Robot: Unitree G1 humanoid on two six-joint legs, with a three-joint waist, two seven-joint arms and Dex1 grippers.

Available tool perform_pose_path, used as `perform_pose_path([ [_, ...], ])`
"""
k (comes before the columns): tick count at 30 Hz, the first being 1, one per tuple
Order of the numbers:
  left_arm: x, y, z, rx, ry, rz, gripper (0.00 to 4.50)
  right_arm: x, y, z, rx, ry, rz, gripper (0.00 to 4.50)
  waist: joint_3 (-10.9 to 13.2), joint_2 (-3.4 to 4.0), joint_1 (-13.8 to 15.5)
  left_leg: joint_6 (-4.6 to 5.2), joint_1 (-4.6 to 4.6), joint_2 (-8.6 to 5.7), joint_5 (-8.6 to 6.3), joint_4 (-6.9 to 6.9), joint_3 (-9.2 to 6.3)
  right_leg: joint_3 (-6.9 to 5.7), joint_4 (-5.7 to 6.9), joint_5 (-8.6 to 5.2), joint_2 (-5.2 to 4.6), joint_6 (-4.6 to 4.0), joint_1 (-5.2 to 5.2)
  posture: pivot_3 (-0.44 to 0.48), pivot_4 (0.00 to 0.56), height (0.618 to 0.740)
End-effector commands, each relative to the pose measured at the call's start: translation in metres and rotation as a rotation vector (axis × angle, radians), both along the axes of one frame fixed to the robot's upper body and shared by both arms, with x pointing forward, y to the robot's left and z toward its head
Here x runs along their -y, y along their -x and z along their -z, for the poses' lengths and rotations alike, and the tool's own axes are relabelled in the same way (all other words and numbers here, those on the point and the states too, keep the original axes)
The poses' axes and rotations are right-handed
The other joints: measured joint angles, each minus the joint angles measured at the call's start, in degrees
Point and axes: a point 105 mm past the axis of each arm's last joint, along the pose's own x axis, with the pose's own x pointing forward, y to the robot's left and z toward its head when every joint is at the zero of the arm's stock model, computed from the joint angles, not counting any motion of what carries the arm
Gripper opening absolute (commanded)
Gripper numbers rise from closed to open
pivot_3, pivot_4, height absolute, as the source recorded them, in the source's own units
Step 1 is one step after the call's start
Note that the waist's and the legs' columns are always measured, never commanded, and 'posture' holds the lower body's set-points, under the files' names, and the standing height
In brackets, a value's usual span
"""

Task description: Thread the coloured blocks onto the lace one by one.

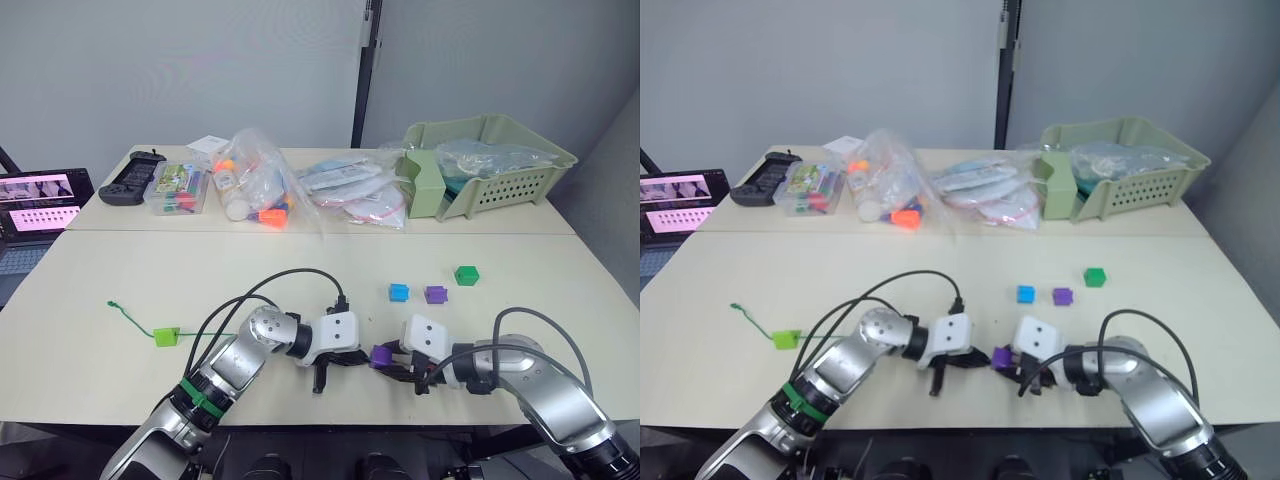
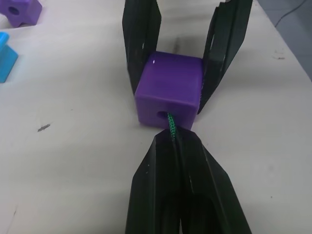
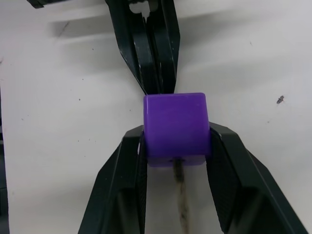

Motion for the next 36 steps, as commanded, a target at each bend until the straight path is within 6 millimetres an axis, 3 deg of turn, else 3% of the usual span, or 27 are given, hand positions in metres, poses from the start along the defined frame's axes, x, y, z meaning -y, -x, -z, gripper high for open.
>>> perform_pose_path([
  [1,0.011,0.002,-0.009,0.037,0.030,0.037,0.00,-0.008,0.004,-0.003,0.013,-0.003,-0.044,1.16,0.0,0.00,0.0,0.00,0.00,0.00,0.00,0.00,0.00,0.00,0.00,0.00,0.00,0.00,0.00,0.000,0.150,0.740],
  [4,0.006,-0.003,-0.010,0.054,0.022,0.006,0.00,-0.008,0.006,-0.002,0.003,0.002,-0.046,1.16,0.0,0.00,0.0,0.00,0.01,0.00,0.00,0.00,0.00,0.00,0.00,0.00,0.00,0.00,0.00,0.000,0.150,0.740],
  [9,-0.004,-0.003,-0.017,0.039,0.041,-0.003,1.52,-0.010,0.008,-0.009,-0.010,-0.038,-0.039,1.16,0.0,0.00,0.0,0.00,-0.02,0.01,0.00,0.00,-0.01,0.00,0.01,0.00,0.00,0.00,-0.03,0.000,0.150,0.740],
  [10,-0.007,-0.002,-0.020,0.023,0.049,0.007,1.85,-0.009,0.007,-0.014,0.010,-0.055,-0.022,1.96,0.0,0.00,0.0,0.00,-0.03,0.01,0.00,-0.01,-0.02,0.00,0.01,0.00,0.00,0.00,-0.05,0.000,0.150,0.740],
  [14,-0.008,0.001,-0.031,-0.023,0.089,0.042,3.11,0.002,0.010,-0.028,0.043,-0.069,0.019,3.19,0.0,0.00,0.2,0.00,-0.10,0.00,0.00,0.01,-0.03,0.00,0.01,0.00,-0.03,0.00,-0.08,0.000,0.150,0.740],
  [18,0.005,0.007,-0.025,-0.031,0.070,0.116,4.44,0.015,0.023,-0.029,0.018,-0.065,0.049,4.49,0.0,-0.01,0.8,0.00,-0.15,-0.06,0.00,0.08,-0.04,-0.01,-0.03,0.01,-0.06,0.04,-0.05,0.000,0.150,0.740],
  [27,0.024,0.000,-0.012,-0.002,0.059,0.147,4.48,0.028,0.019,-0.003,-0.010,-0.005,0.121,4.50,0.0,-0.01,0.4,0.00,-0.13,-0.03,0.00,0.08,0.06,0.01,-0.01,0.02,0.02,0.05,-0.06,0.000,0.150,0.740],
  [36,0.024,-0.001,-0.012,-0.008,0.057,0.166,1.68,0.029,0.015,0.003,-0.023,-0.002,0.113,4.50,0.0,-0.01,0.4,0.00,-0.16,-0.06,0.00,0.09,0.04,0.02,-0.03,0.02,-0.01,0.05,-0.05,0.000,0.150,0.740],
])
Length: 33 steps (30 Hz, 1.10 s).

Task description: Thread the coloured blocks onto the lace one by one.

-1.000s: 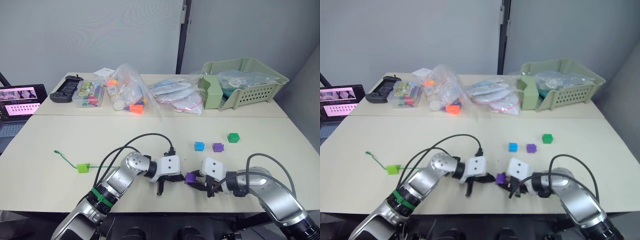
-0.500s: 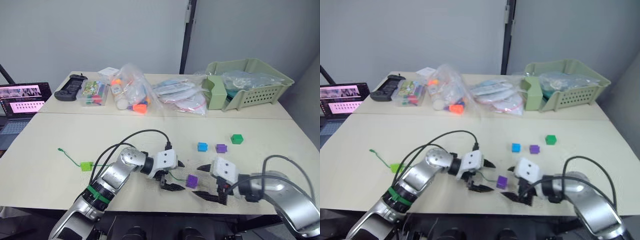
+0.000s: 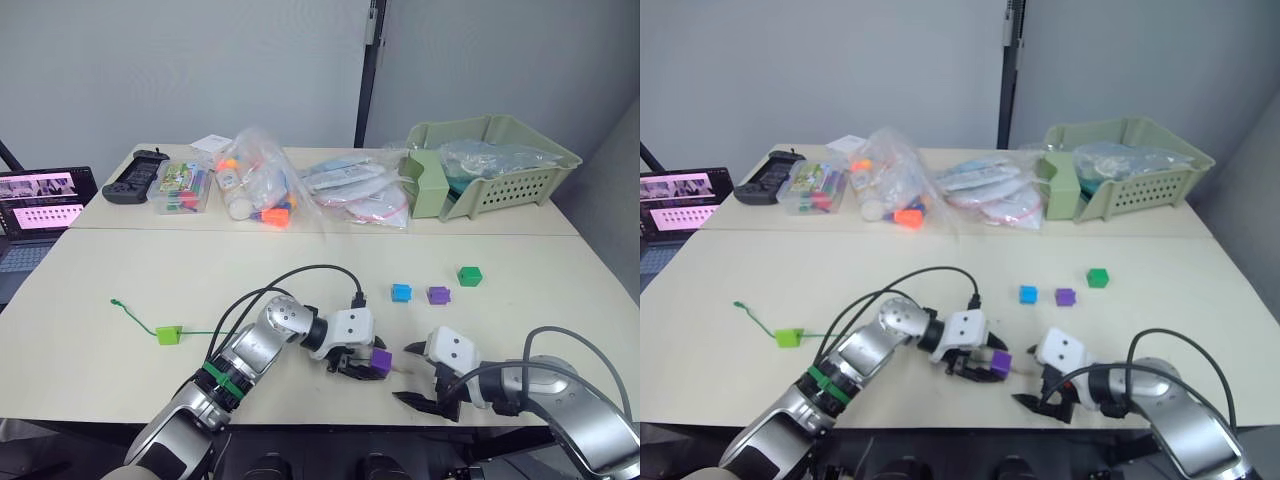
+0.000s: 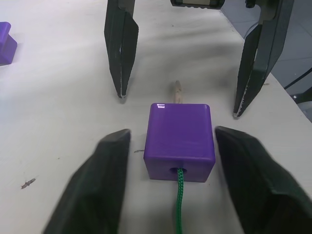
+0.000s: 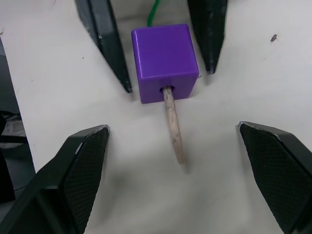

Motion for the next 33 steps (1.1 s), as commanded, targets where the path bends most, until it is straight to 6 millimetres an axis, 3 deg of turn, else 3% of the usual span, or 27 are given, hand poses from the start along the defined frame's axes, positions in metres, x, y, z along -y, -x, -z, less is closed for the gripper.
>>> perform_pose_path([
  [1,0.003,-0.001,-0.008,0.033,0.016,0.021,1.31,0.001,-0.003,-0.002,0.023,0.007,-0.013,4.26,0.0,0.00,0.0,0.00,0.00,0.00,0.00,0.00,0.00,0.00,0.00,0.00,0.00,0.00,0.01,0.000,0.150,0.740],
  [14,-0.003,0.002,-0.009,0.029,0.009,0.038,1.20,0.013,-0.007,0.007,0.018,0.049,-0.017,0.04,0.0,0.00,0.0,0.00,0.06,0.00,0.00,0.02,0.01,0.00,0.00,0.00,0.00,0.01,0.07,0.000,0.150,0.740],
  [17,-0.013,0.000,-0.013,0.031,0.008,0.021,1.20,0.011,-0.009,0.006,0.032,0.052,-0.031,0.00,0.0,0.00,-0.1,0.00,0.08,0.00,0.00,0.01,0.01,0.00,0.00,0.01,0.00,0.01,0.07,0.000,0.150,0.740],
  [21,-0.043,-0.007,-0.014,0.023,-0.014,-0.039,1.20,0.006,-0.012,0.002,0.057,0.046,-0.059,0.00,0.0,0.01,-0.4,0.00,0.11,0.04,0.00,-0.02,-0.03,0.01,0.02,0.01,0.00,0.00,0.05,0.000,0.150,0.740],
  [23,-0.091,-0.016,-0.012,0.006,-0.069,-0.135,1.20,-0.001,-0.014,-0.005,0.080,0.056,-0.103,0.00,0.0,0.01,-0.7,0.00,0.14,0.05,0.00,-0.03,-0.04,0.01,0.03,0.01,0.01,0.00,0.05,0.000,0.150,0.740],
  [26,-0.137,-0.020,-0.011,0.008,-0.134,-0.211,1.20,-0.007,-0.016,-0.011,0.093,0.066,-0.136,0.00,0.0,0.01,-1.3,0.00,0.18,0.21,0.00,-0.11,-0.01,0.02,0.05,0.04,0.09,-0.06,-0.02,0.000,0.150,0.740],
  [28,-0.185,-0.019,-0.007,0.001,-0.217,-0.271,1.20,-0.014,-0.017,-0.017,0.102,0.061,-0.160,0.00,0.0,0.03,-1.4,0.00,0.24,0.24,0.00,-0.15,-0.02,-0.03,0.06,0.04,0.11,-0.08,-0.01,0.000,0.150,0.740],
  [33,-0.263,-0.012,-0.006,-0.049,-0.328,-0.406,1.20,-0.019,-0.018,-0.022,0.108,0.060,-0.181,0.00,0.0,0.03,-1.9,0.00,0.27,0.42,0.00,-0.20,0.04,-0.05,0.04,0.05,0.12,-0.11,-0.02,0.000,0.150,0.740],
])
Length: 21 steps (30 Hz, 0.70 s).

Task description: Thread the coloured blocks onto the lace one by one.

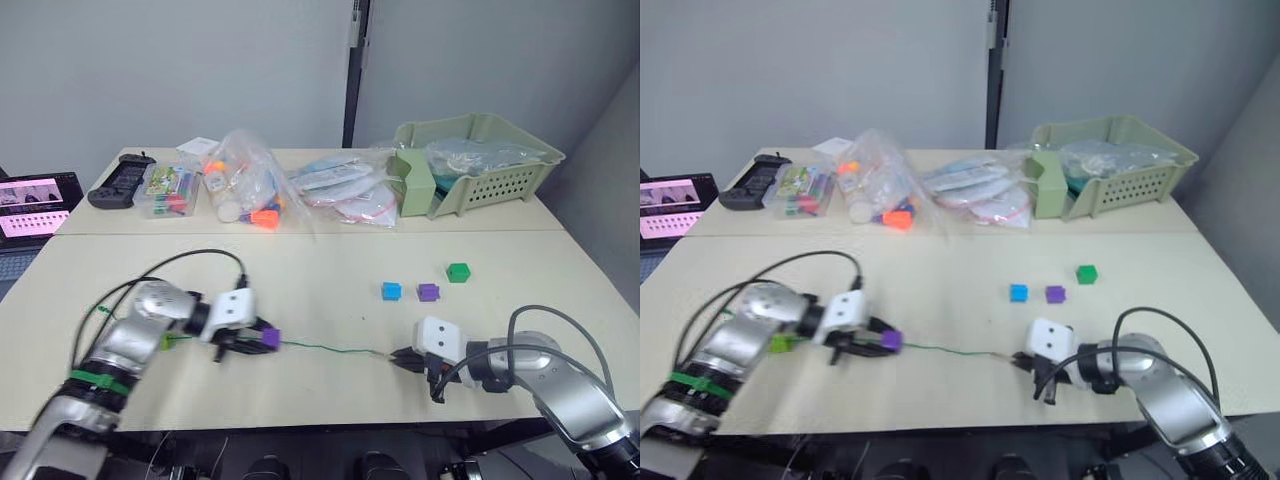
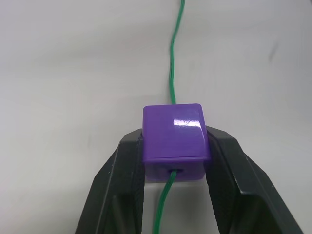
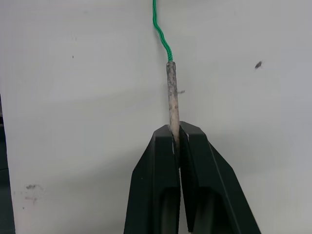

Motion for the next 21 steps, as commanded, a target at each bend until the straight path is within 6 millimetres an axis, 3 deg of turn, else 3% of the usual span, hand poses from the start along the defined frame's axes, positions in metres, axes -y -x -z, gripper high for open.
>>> perform_pose_path([
  [1,-0.067,0.010,0.010,-0.071,-0.126,-0.131,1.20,-0.005,0.002,-0.008,0.022,-0.006,-0.032,0.00,0.0,0.00,-0.3,0.00,0.00,0.03,0.00,0.00,0.02,0.00,0.00,0.00,0.02,-0.01,-0.01,0.000,0.150,0.740],
  [8,-0.102,0.020,0.004,-0.083,-0.166,-0.159,1.20,-0.002,0.000,-0.006,0.018,0.008,-0.035,0.00,0.0,0.04,-0.4,0.02,0.11,0.29,-0.02,-0.10,0.23,0.00,0.01,0.01,0.17,-0.14,-0.04,0.000,0.150,0.740],
  [13,-0.083,0.007,-0.011,-0.031,-0.037,-0.155,1.20,-0.003,0.000,-0.006,0.017,0.003,-0.037,0.00,0.0,0.04,-0.3,0.03,0.08,0.32,-0.02,-0.10,0.29,0.01,0.02,0.02,0.18,-0.14,-0.09,0.000,0.150,0.740],
  [15,-0.075,0.008,-0.019,-0.060,0.012,-0.136,2.23,-0.004,0.001,-0.006,0.016,0.001,-0.040,0.00,0.0,0.03,-0.1,0.03,0.00,0.30,-0.02,-0.04,0.29,0.00,0.03,0.02,0.17,-0.14,-0.10,0.000,0.150,0.740],
  [18,-0.067,0.007,-0.028,-0.034,0.020,-0.099,3.17,-0.007,0.002,-0.008,0.017,-0.005,-0.047,0.00,0.0,0.01,0.2,0.03,-0.13,0.29,-0.02,0.04,0.27,-0.01,0.02,0.02,0.15,-0.14,-0.15,0.000,0.150,0.740],
  [20,-0.049,0.003,-0.042,-0.019,0.087,-0.065,3.82,-0.009,0.002,-0.010,0.020,-0.010,-0.050,0.00,0.0,0.01,0.6,0.03,-0.15,0.26,-0.02,0.05,0.26,-0.02,0.00,0.02,0.11,-0.14,-0.15,0.000,0.150,0.740],
  [21,-0.035,0.003,-0.049,-0.019,0.130,-0.032,3.82,-0.010,0.001,-0.011,0.022,-0.012,-0.051,0.00,0.0,0.01,0.8,0.03,-0.16,0.24,-0.02,0.06,0.26,-0.02,0.00,0.02,0.11,-0.14,-0.15,0.000,0.150,0.740],
])
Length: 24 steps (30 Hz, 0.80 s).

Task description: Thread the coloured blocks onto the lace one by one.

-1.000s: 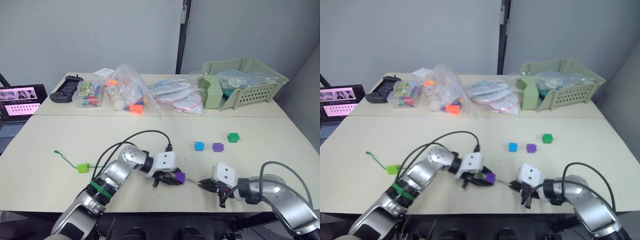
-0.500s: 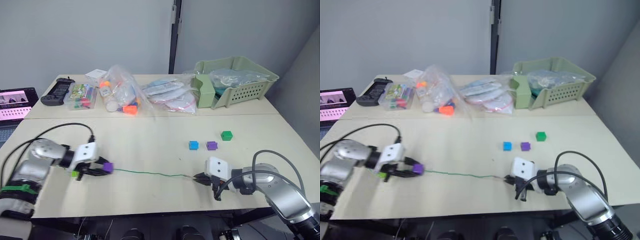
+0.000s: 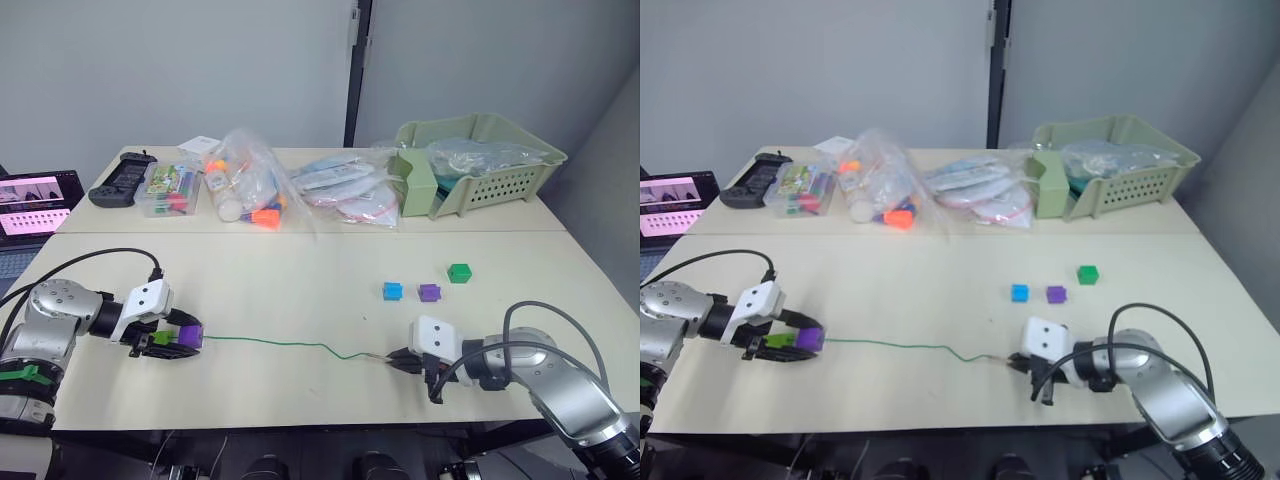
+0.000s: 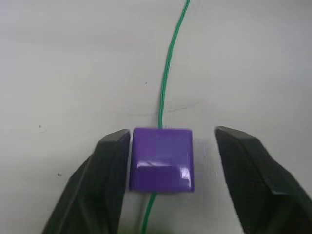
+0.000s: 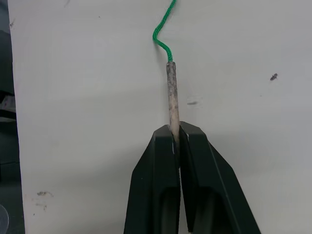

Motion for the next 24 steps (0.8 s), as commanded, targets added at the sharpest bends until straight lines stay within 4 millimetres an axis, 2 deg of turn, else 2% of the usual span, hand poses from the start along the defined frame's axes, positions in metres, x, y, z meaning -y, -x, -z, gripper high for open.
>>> perform_pose_path([
  [1,0.041,-0.003,-0.032,0.057,0.134,0.102,3.82,-0.008,-0.002,-0.013,0.048,-0.021,-0.022,0.00,0.0,0.00,0.6,0.00,-0.02,0.00,0.00,0.04,-0.01,0.00,0.00,0.00,-0.01,0.00,0.00,0.000,0.150,0.740],
  [4,0.079,0.006,-0.029,0.056,0.177,0.193,3.82,-0.013,-0.003,-0.016,0.056,-0.029,-0.026,0.00,0.0,0.00,0.8,0.00,-0.08,-0.03,0.00,0.10,-0.03,0.00,-0.01,0.02,-0.05,0.05,0.00,0.000,0.150,0.740],
  [8,0.146,0.012,-0.014,0.106,0.267,0.253,3.82,-0.024,-0.003,-0.019,0.062,-0.036,-0.044,0.00,0.0,0.00,0.9,0.00,-0.06,-0.08,0.00,0.08,-0.09,0.02,-0.02,0.03,-0.09,0.05,0.02,0.000,0.150,0.740],
  [11,0.171,0.008,-0.003,0.138,0.269,0.231,3.82,-0.026,-0.003,-0.018,0.062,-0.030,-0.047,0.00,0.0,-0.01,0.9,0.00,-0.12,-0.17,0.00,0.14,-0.14,0.01,0.00,0.04,-0.08,0.06,0.02,0.000,0.150,0.740],
  [14,0.208,0.002,0.006,0.158,0.284,0.233,3.82,-0.025,-0.003,-0.016,0.068,0.002,-0.052,0.00,0.0,-0.01,0.9,0.00,-0.08,-0.34,0.00,0.12,-0.17,0.01,0.02,0.04,-0.08,0.06,0.02,0.000,0.150,0.740],
  [16,0.218,0.003,0.007,0.167,0.283,0.240,3.82,-0.025,-0.002,-0.015,0.065,0.007,-0.048,0.00,0.0,-0.01,1.0,0.00,-0.12,-0.40,0.01,0.15,-0.17,0.00,0.00,0.04,-0.10,0.07,0.03,0.000,0.150,0.740],
  [22,0.231,0.013,0.009,0.135,0.278,0.290,3.82,-0.024,-0.001,-0.014,0.062,0.013,-0.041,0.00,0.0,-0.01,0.7,0.00,-0.09,-0.45,0.01,0.08,-0.23,0.03,0.01,0.05,-0.15,0.09,0.01,0.000,0.150,0.740],
  [24,0.231,0.011,0.010,0.139,0.259,0.289,3.30,-0.025,0.000,-0.014,0.062,0.012,-0.042,0.00,0.0,-0.01,0.8,0.00,-0.09,-0.46,0.01,0.10,-0.24,0.02,0.00,0.05,-0.16,0.09,0.03,0.000,0.150,0.740],
])
